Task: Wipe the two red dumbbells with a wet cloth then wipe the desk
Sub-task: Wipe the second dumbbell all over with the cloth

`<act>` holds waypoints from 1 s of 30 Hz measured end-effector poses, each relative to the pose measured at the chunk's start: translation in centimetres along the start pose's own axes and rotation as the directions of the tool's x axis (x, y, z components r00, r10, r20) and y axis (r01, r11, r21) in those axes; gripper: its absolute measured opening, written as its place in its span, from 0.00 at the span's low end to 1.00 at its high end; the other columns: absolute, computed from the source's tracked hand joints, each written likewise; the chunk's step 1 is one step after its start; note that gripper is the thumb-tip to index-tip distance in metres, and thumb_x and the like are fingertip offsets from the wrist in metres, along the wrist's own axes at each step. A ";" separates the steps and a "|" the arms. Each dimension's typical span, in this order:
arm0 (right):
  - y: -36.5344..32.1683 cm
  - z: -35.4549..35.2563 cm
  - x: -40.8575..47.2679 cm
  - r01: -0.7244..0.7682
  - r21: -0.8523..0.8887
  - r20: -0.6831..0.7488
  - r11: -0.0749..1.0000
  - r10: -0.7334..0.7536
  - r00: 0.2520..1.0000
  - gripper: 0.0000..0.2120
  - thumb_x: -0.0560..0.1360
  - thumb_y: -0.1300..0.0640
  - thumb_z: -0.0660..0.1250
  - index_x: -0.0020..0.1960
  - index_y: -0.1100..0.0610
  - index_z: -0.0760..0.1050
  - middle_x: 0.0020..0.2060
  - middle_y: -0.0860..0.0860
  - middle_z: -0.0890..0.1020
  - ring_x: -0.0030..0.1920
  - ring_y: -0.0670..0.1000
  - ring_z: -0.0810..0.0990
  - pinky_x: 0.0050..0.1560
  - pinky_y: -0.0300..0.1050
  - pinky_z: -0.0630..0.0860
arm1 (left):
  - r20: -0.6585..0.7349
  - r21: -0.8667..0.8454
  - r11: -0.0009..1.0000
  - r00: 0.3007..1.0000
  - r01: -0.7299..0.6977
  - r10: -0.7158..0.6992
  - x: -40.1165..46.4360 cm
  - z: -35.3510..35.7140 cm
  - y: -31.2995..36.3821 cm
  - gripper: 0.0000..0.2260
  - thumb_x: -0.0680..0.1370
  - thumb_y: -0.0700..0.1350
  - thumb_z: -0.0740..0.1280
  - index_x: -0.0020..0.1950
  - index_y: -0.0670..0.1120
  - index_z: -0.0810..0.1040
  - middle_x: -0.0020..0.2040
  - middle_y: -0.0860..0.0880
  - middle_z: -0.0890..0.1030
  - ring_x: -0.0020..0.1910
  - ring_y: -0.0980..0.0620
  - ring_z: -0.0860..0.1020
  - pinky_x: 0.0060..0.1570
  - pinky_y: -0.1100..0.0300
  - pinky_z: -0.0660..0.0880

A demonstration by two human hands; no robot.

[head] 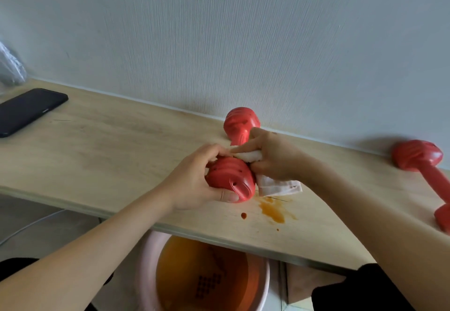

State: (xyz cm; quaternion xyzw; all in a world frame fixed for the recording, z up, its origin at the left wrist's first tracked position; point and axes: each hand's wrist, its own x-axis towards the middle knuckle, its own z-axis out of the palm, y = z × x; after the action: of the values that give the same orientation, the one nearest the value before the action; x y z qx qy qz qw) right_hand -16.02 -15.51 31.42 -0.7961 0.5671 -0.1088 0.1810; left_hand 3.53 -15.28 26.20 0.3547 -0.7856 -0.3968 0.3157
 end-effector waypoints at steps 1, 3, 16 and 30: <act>-0.2 0.0 -0.2 0.016 0.003 0.016 1.000 -0.016 1.000 0.26 0.70 0.66 0.66 0.56 0.36 0.75 0.38 0.43 0.66 0.37 0.40 0.68 0.39 0.32 0.64 | -0.013 -0.006 1.000 1.000 0.005 -0.005 -0.2 0.1 -0.2 0.28 0.59 0.49 0.81 0.52 0.59 0.71 0.52 0.56 0.76 0.49 0.62 0.75 0.45 0.71 0.72; -0.1 0.1 -0.1 0.026 -0.014 -0.003 1.000 -0.026 1.000 0.25 0.70 0.66 0.66 0.56 0.38 0.77 0.37 0.43 0.66 0.37 0.41 0.68 0.41 0.37 0.66 | -0.025 -0.017 1.000 1.000 0.015 -0.015 -0.4 0.2 -0.4 0.28 0.57 0.51 0.82 0.52 0.58 0.73 0.50 0.58 0.77 0.49 0.59 0.76 0.45 0.68 0.74; 0.9 1.5 2.1 -0.060 -0.165 -0.238 0.985 0.019 0.971 0.14 0.75 0.56 0.65 0.58 0.45 0.79 0.37 0.46 0.66 0.39 0.51 0.72 0.39 0.46 0.67 | 0.011 -0.110 0.992 0.998 0.057 -0.056 -0.7 -0.4 -0.6 0.26 0.56 0.52 0.82 0.49 0.56 0.74 0.46 0.62 0.79 0.48 0.59 0.78 0.43 0.66 0.76; 1.3 1.8 4.6 -0.143 -0.248 -0.286 0.958 0.069 0.956 0.15 0.75 0.52 0.63 0.56 0.33 0.75 0.51 0.46 0.77 0.50 0.51 0.78 0.43 0.46 0.72 | 0.028 -0.120 0.988 0.995 0.095 -0.093 -1.2 -0.7 -1.6 0.22 0.59 0.55 0.78 0.46 0.56 0.71 0.43 0.59 0.79 0.45 0.58 0.78 0.48 0.61 0.74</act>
State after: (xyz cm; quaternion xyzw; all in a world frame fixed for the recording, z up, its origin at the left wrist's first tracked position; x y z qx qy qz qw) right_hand -14.88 -19.93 29.07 -0.7586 0.6383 -0.1309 -0.0021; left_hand 5.28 -15.29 24.91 0.3670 -0.7460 -0.4621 0.3086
